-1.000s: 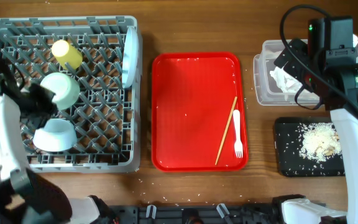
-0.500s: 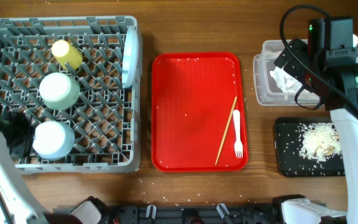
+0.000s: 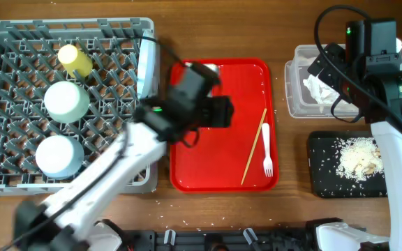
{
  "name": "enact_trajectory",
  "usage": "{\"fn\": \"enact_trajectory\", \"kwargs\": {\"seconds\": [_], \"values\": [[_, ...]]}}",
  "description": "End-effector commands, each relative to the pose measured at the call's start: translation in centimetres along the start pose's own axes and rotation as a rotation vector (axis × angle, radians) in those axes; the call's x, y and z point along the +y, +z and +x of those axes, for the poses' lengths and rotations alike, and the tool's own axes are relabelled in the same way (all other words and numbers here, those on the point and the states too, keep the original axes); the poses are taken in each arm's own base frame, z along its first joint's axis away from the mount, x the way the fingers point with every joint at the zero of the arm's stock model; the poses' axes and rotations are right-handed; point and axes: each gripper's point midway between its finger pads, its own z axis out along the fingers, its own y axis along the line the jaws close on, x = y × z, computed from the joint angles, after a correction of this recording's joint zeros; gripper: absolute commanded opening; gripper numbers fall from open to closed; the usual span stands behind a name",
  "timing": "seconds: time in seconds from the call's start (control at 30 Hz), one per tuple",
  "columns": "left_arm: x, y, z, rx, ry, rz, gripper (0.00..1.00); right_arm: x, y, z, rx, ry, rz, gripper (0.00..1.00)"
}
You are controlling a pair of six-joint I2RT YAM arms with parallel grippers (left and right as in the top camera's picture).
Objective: Sort waste into correct bins and load items into the dishwasher rack
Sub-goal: 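Reach the left gripper to the wooden chopstick on the red tray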
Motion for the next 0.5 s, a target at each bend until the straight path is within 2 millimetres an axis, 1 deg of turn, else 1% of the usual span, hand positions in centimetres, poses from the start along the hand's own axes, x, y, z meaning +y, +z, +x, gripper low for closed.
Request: {"fn": "enact_trajectory", "kwargs": {"seconds": [0.0,0.03,0.07,0.1,0.17,0.2,0.3,0.33,0.37,0.43,0.47], "values": [[0.0,6.8,3.7,0.025,0.104,-0.201,0.67,-0.1,0.0,-0.4,-0.014,0.002,0.012,1.00],[-0.5,8.9,5.4,0.049,0.147,-0.224,0.65,-0.1,0.0,-0.4,-0.014,0.002,0.012,1.00],[-0.9,10.2,6.5,0.060,0.175,-0.233,0.63,-0.1,0.0,-0.4,-0.014,0.002,0.012,1.00],[-1.7,11.7,7.7,0.062,0.211,-0.229,0.63,-0.1,0.0,-0.4,-0.014,0.002,0.012,1.00],[-2.6,13.1,8.4,0.027,0.246,-0.233,0.61,-0.1,0.0,-0.4,-0.014,0.002,0.012,1.00],[-3.1,13.9,8.9,0.004,0.271,-0.240,0.61,-0.1,0.0,-0.4,-0.014,0.002,0.012,1.00],[-3.8,15.3,10.5,0.016,0.339,-0.238,0.61,-0.1,0.0,-0.4,-0.014,0.002,0.012,1.00],[-3.8,15.6,10.8,0.020,0.345,-0.238,0.58,-0.1,0.0,-0.4,-0.014,0.002,0.012,1.00],[-3.7,15.8,11.1,0.023,0.350,-0.246,0.56,-0.1,0.0,-0.4,-0.014,0.001,0.012,1.00],[-2.8,16.1,11.0,0.013,0.358,-0.288,0.55,-0.1,0.0,-0.4,-0.014,0.002,0.012,1.00],[-2.5,16.4,11.3,0.022,0.360,-0.295,0.52,-0.1,0.0,-0.4,-0.014,0.002,0.012,1.00]]}}
